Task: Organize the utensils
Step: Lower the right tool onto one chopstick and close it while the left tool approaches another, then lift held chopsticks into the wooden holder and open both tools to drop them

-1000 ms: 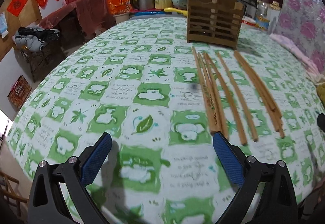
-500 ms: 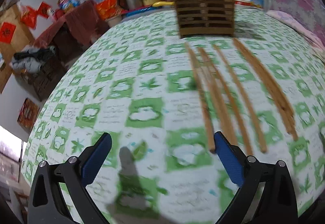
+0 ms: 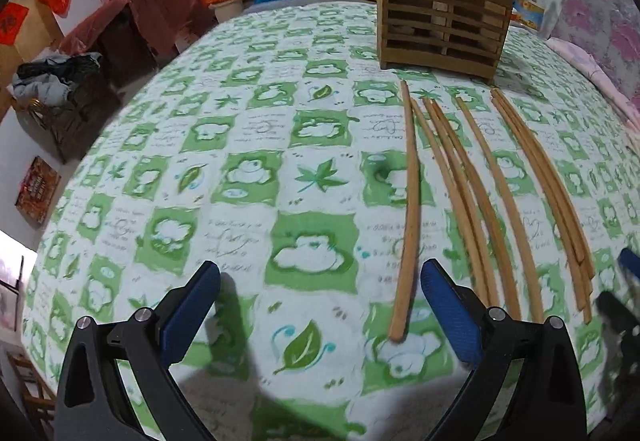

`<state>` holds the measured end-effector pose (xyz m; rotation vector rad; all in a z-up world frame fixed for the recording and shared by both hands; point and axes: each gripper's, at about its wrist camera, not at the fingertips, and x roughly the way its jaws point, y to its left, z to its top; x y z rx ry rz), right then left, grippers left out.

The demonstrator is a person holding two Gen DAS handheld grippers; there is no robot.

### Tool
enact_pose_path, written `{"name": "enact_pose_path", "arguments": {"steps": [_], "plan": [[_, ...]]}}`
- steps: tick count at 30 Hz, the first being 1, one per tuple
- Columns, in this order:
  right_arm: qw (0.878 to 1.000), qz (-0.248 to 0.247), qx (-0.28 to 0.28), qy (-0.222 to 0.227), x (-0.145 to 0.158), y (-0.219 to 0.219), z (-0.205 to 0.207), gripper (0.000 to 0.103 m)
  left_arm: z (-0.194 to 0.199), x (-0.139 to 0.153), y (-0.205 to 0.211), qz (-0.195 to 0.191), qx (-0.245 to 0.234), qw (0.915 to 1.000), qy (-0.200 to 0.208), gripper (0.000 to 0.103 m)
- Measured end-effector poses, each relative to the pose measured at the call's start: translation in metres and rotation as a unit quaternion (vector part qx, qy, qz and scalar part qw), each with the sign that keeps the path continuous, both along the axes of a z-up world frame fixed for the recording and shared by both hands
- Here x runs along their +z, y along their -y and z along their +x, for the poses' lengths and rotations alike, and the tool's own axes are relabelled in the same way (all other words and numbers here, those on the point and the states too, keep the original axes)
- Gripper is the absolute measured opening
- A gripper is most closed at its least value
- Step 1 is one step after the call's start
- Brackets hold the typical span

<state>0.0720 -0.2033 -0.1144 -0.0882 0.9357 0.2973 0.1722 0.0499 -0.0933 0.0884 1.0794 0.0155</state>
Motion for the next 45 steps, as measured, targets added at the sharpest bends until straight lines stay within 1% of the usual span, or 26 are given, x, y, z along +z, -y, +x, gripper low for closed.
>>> {"name": "enact_pose_path", "arguments": {"steps": [4, 6, 7, 8, 11, 13, 15, 17, 20, 22, 25, 27, 29, 31, 32, 33, 34, 36, 38, 40, 42, 44, 45], "plan": [[1.000, 0.011, 0.021, -0.019, 0.001, -0.010, 0.008, 0.055, 0.006, -0.002, 0.000, -0.007, 0.000, 1.0000, -0.001, 0.099], [1.000, 0.010, 0.013, -0.024, 0.000, -0.009, 0.019, 0.048, 0.006, -0.002, -0.003, -0.014, 0.001, 0.9999, -0.002, 0.099], [0.999, 0.016, 0.002, -0.030, -0.001, -0.004, 0.024, 0.037, 0.005, -0.002, -0.003, -0.016, 0.000, 0.9999, -0.002, 0.099], [0.999, 0.029, -0.019, -0.037, -0.003, 0.009, 0.029, 0.030, 0.005, -0.002, -0.004, -0.016, -0.001, 0.9999, -0.001, 0.099], [0.996, 0.049, -0.058, -0.039, -0.005, 0.038, 0.029, 0.024, 0.003, -0.002, -0.003, -0.015, -0.001, 0.9999, 0.001, 0.099], [0.995, 0.066, -0.068, -0.038, -0.004, 0.052, 0.025, 0.023, 0.003, -0.002, -0.005, -0.014, -0.001, 0.9999, 0.002, 0.099], [0.994, 0.077, -0.066, -0.033, -0.001, 0.056, 0.023, 0.023, 0.003, -0.002, -0.004, -0.014, -0.001, 0.9999, 0.002, 0.099], [0.995, 0.073, -0.059, -0.023, 0.002, 0.052, 0.023, 0.026, 0.003, -0.002, -0.005, -0.015, -0.001, 0.9999, 0.002, 0.099], [0.996, 0.069, -0.051, -0.019, 0.002, 0.048, 0.024, 0.026, 0.002, -0.002, -0.004, -0.015, -0.004, 0.9999, 0.003, 0.099], [0.996, 0.065, -0.050, -0.018, 0.001, 0.048, 0.027, 0.024, -0.001, -0.001, -0.003, -0.016, -0.010, 0.9998, 0.003, 0.099], [0.997, 0.043, -0.066, -0.015, -0.001, 0.053, 0.033, 0.024, -0.001, -0.002, -0.002, -0.018, -0.013, 0.9997, 0.003, 0.099], [0.997, 0.048, -0.053, -0.025, -0.004, 0.052, 0.035, 0.024, -0.002, -0.002, -0.002, -0.017, -0.014, 0.9998, 0.004, 0.099], [0.998, 0.035, -0.037, -0.023, -0.004, 0.043, 0.032, 0.026, -0.002, -0.002, -0.003, -0.018, -0.014, 0.9997, 0.004, 0.099], [0.999, 0.022, -0.022, -0.011, -0.001, 0.035, 0.027, 0.026, -0.002, -0.002, -0.003, -0.017, -0.013, 0.9998, 0.004, 0.099], [1.000, 0.014, -0.020, -0.002, 0.001, 0.033, 0.024, 0.026, -0.002, -0.002, -0.003, -0.017, -0.013, 0.9998, 0.004, 0.099], [1.000, 0.003, -0.022, -0.001, 0.001, 0.032, 0.024, 0.026, -0.002, -0.002, -0.003, -0.017, -0.013, 0.9998, 0.004, 0.099], [1.000, 0.004, -0.024, -0.007, -0.001, 0.032, 0.026, 0.026, -0.002, -0.002, -0.002, -0.017, -0.013, 0.9998, 0.004, 0.099], [0.999, 0.016, -0.029, -0.029, -0.006, 0.036, 0.033, 0.023, -0.002, -0.002, -0.003, -0.017, -0.014, 0.9998, 0.004, 0.099], [0.999, 0.029, -0.029, -0.034, -0.008, 0.040, 0.036, 0.024, -0.003, -0.001, -0.003, -0.018, -0.015, 0.9997, 0.004, 0.099], [0.999, 0.031, -0.028, -0.033, -0.008, 0.040, 0.036, 0.023, -0.005, -0.001, -0.003, -0.018, -0.022, 0.9996, 0.003, 0.098], [0.998, 0.037, -0.031, -0.030, -0.008, 0.042, 0.035, 0.007, -0.014, 0.000, 0.000, -0.024, -0.047, 0.9986, 0.005, 0.097], [0.998, 0.051, -0.041, -0.026, -0.007, 0.048, 0.033, 0.006, -0.026, 0.001, 0.004, -0.019, -0.068, 0.9971, 0.029, 0.089], [0.997, 0.060, -0.046, -0.024, -0.006, 0.052, 0.033, 0.006, -0.029, 0.002, 0.006, -0.020, -0.077, 0.9963, 0.032, 0.083]]}}
